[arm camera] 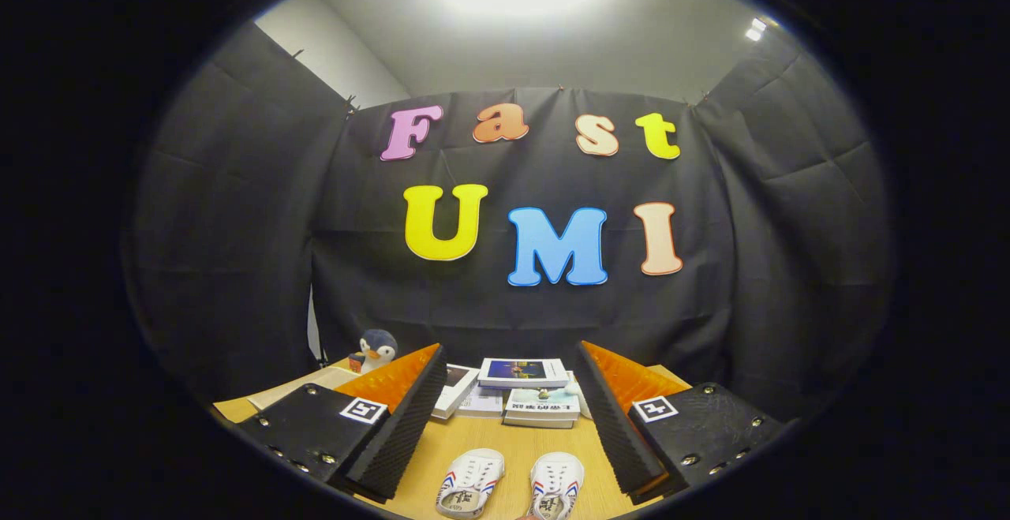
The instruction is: Open the storage box then place both shoes into the box .Put the left shoe in first, then the right shoe, with the right side of both shoes facing outward in a uniform manner.
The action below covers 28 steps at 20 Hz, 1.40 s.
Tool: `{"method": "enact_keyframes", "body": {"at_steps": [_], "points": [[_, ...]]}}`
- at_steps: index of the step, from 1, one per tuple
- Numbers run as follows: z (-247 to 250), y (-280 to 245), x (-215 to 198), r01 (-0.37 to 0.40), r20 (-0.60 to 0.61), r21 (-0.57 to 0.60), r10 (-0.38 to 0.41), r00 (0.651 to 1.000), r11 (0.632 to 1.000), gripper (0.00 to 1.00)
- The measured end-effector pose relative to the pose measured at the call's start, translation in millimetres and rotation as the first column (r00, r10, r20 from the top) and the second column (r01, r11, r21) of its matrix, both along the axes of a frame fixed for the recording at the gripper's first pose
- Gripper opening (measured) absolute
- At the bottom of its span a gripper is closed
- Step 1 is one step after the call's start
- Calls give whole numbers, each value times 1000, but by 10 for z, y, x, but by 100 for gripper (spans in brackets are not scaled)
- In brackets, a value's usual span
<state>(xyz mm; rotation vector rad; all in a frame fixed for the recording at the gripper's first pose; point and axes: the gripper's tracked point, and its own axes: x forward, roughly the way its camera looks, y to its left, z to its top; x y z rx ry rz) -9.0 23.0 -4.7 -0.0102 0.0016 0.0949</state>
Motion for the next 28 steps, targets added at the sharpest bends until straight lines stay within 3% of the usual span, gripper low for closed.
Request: {"method": "enact_keyframes", "body": {"at_steps": [8,13,21,24,28], "points": [[-271,275,49,-91,-70,109,99,993,990,98],[-543,485,86,-152,-157,249,195,968,957,98],[-1068,828,98,-177,-297,486,352,888,856,99],[-1316,943,81,-166,-348,545,402,847,822,99],[-1575,1149,22,-126,-404,652,483,776,748,99]]}}
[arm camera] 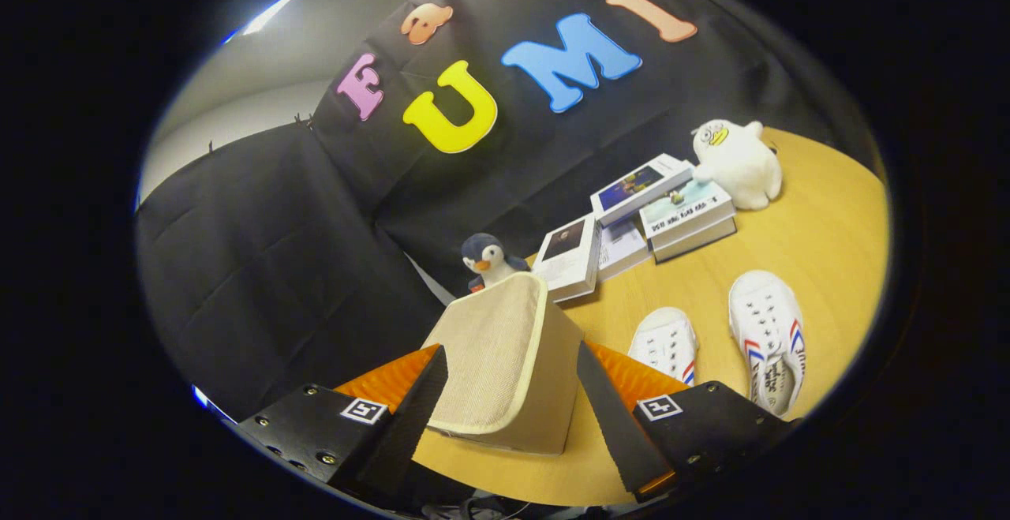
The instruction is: Open the storage box then place both shoes into the box .Put the left shoe in first, then the right shoe, with the right side of both shoes facing outward in a uniform manner.
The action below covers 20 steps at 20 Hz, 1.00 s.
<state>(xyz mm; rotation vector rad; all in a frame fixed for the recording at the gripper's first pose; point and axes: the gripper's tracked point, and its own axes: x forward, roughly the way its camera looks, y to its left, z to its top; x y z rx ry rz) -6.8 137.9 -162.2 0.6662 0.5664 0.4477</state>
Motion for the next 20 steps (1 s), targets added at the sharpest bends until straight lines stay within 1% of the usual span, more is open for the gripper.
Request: {"method": "enact_keyframes", "body": {"at_steps": [3,8,13,14,15,16,20], "points": [[-159,96,11,-2,-83,79,8,997,997,99],[-319,197,-4,5,-168,160,22,986,987,99],[-404,342,-65,-3,-253,270,74,965,963,99],[-445,396,-58,2,-273,287,80,959,958,97],[-446,401,-64,7,-291,307,87,953,952,91],[-459,425,-75,6,-309,324,99,946,946,86],[-467,509,-107,-10,-338,367,143,930,930,86]]}}
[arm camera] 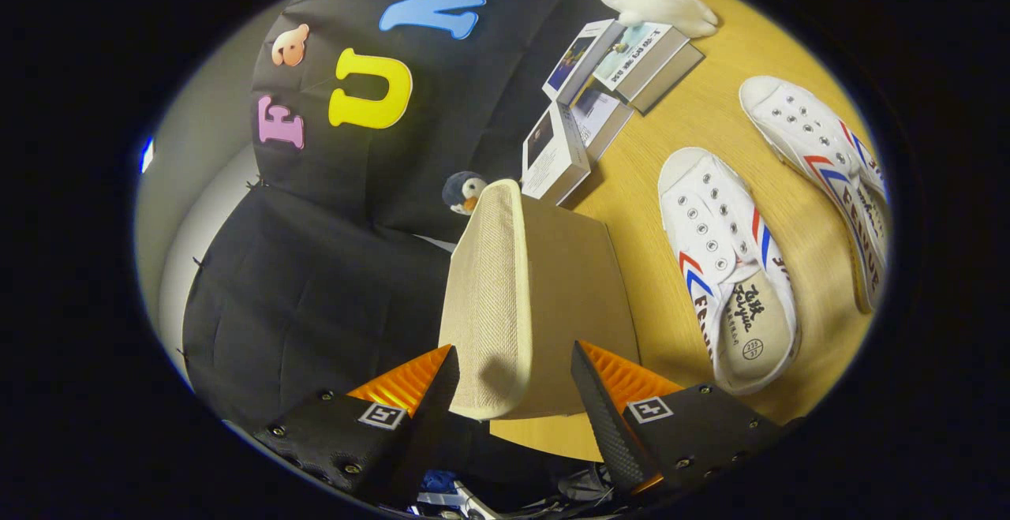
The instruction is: Open the storage box then place both shoes into the box .Put the left shoe in first, then the right shoe, with the right side of both shoes facing outward in a uniform manner.
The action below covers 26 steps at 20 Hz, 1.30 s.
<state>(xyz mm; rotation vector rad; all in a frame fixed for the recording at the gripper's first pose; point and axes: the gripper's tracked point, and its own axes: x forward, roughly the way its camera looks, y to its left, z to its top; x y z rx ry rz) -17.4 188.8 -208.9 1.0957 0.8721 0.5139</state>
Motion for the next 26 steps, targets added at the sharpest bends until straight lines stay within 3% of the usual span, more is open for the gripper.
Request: {"method": "enact_keyframes", "body": {"at_steps": [1,2,7,9,13,14,15,26], "points": [[-28,83,4,0,-9,6,0,1000,1000,85],[0,55,-3,-10,-14,18,10,1000,1000,71],[37,180,-44,-73,-32,28,74,997,997,71],[27,164,-15,-55,-44,25,56,997,998,33],[61,110,-68,-92,-34,20,93,995,996,30],[102,106,-45,-58,-42,22,59,997,998,7],[124,120,-57,-74,-38,29,75,996,997,3],[963,336,-38,-148,104,13,146,984,989,3]]}}
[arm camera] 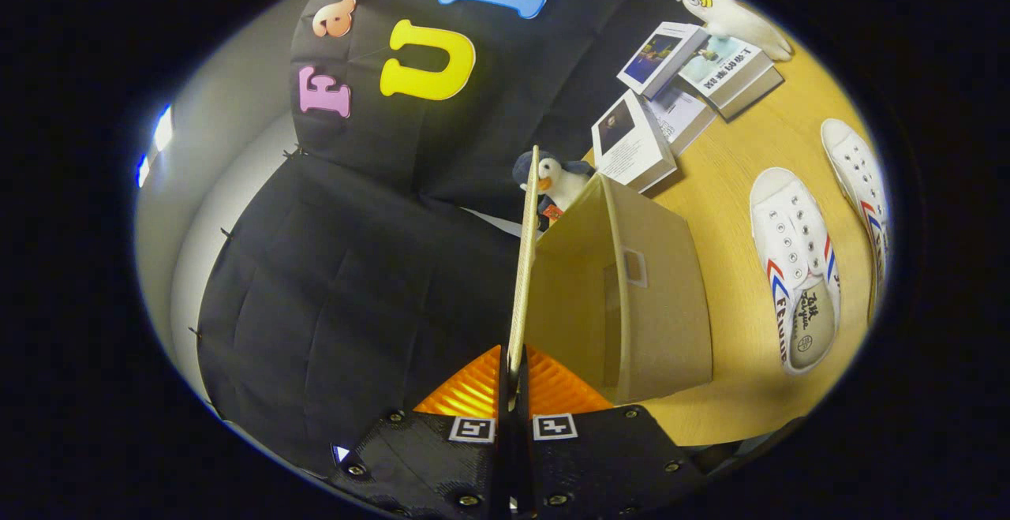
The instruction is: Open the storage box then place both shoes into the box .Put the left shoe in first, then the right shoe, with the right side of both shoes facing outward in a uniform manner.
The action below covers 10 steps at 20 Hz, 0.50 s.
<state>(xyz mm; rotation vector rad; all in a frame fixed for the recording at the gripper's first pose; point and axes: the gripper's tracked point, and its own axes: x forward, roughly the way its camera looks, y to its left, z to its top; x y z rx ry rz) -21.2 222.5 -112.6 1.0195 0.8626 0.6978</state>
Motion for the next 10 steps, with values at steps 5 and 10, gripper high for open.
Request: {"method": "enact_keyframes", "body": {"at_steps": [5,10], "points": [[342,258,4,-26,51,-5,26,998,1000,4],[597,540,-5,-41,116,-55,47,992,998,3]]}}
